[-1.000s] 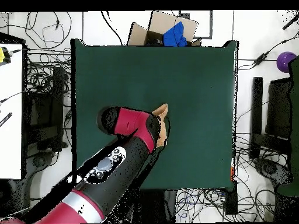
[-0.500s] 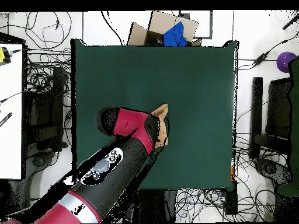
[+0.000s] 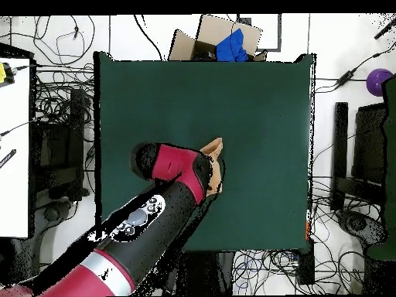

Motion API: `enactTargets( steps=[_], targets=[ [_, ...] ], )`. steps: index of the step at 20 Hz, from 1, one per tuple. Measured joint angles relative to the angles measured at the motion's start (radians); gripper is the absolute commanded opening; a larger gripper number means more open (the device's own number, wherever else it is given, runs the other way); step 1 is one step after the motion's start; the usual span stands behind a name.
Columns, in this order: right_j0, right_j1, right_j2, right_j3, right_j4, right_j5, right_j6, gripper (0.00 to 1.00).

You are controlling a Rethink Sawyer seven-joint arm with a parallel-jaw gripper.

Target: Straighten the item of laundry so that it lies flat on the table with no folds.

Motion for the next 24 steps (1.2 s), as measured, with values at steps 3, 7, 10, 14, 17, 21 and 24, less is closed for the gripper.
enactTargets(
  steps=[3,7,10,14,17,21,24],
  targets=[
    [-0.004,0.000,0.001,0.003,0.007,-0.015,0.000,1.00],
    [-0.014,-0.004,0.010,0.011,0.009,-0.079,0.000,0.00],
    [-0.019,-0.007,0.015,0.012,0.009,-0.102,0.000,0.00],
    [-0.041,-0.024,0.039,0.013,0.008,-0.150,0.000,0.00],
    [-0.067,-0.052,0.069,0.018,0.008,-0.166,0.000,0.00],
    [-0.089,-0.080,0.095,0.029,0.008,-0.168,0.000,0.00],
    [-0.109,-0.108,0.120,0.045,0.008,-0.168,0.000,0.00]
  ],
)
